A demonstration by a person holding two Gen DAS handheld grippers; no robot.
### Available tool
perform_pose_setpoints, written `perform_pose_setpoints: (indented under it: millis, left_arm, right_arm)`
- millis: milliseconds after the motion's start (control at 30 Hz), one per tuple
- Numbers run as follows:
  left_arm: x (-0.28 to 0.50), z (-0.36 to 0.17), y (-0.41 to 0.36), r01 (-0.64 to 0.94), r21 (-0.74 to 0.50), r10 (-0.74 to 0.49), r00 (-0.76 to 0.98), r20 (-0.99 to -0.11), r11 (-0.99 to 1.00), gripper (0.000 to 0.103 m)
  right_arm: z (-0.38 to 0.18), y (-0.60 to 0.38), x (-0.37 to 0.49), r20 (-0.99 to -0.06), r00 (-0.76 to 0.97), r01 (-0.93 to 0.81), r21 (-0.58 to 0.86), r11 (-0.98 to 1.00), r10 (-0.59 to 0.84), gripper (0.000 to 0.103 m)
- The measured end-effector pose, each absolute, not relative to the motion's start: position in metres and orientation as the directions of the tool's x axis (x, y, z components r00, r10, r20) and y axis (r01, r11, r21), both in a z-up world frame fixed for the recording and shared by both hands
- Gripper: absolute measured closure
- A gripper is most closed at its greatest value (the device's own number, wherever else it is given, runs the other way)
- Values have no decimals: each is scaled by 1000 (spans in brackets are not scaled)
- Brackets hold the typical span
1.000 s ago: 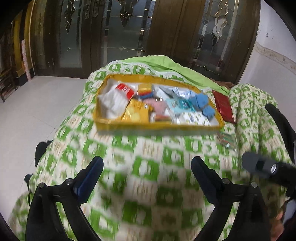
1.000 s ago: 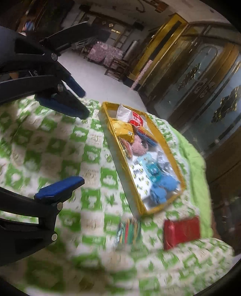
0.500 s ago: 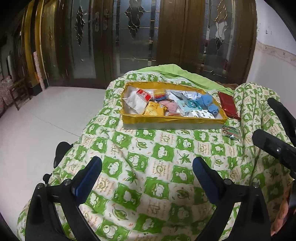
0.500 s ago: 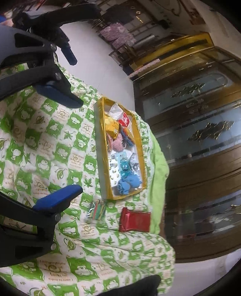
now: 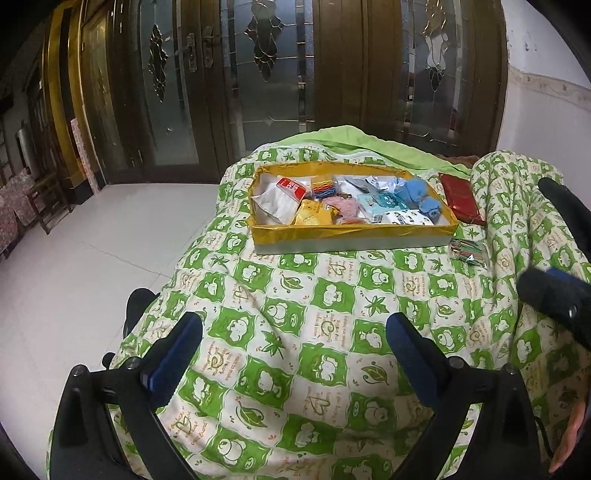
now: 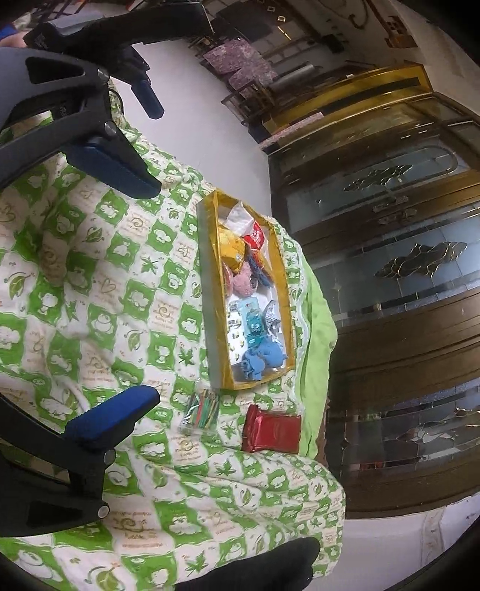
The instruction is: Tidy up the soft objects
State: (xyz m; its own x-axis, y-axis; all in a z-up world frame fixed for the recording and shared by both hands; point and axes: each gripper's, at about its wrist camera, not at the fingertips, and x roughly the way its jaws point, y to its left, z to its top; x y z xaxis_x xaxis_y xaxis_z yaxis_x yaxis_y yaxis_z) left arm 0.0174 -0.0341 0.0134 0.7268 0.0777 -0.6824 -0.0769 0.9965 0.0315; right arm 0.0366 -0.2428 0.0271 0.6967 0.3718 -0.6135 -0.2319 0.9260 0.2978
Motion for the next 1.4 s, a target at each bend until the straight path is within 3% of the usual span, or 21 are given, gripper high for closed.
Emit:
perform_pose_setpoints:
  millis: [200, 800, 1400]
  left_arm:
    - [15, 12, -37, -80, 44, 89, 726, -682, 996, 0]
    - [13, 26, -36, -107, 34, 104, 752, -651, 994, 0]
    - [6, 42, -25, -129, -15, 92, 778, -621, 992, 0]
  right_arm:
    - [24, -253, 17, -656, 666, -188, 313, 931, 355, 1]
    - [49, -250, 4, -506, 813, -215, 195, 957, 286, 1]
    - [42, -246, 8, -544, 789, -215, 188, 958, 284, 1]
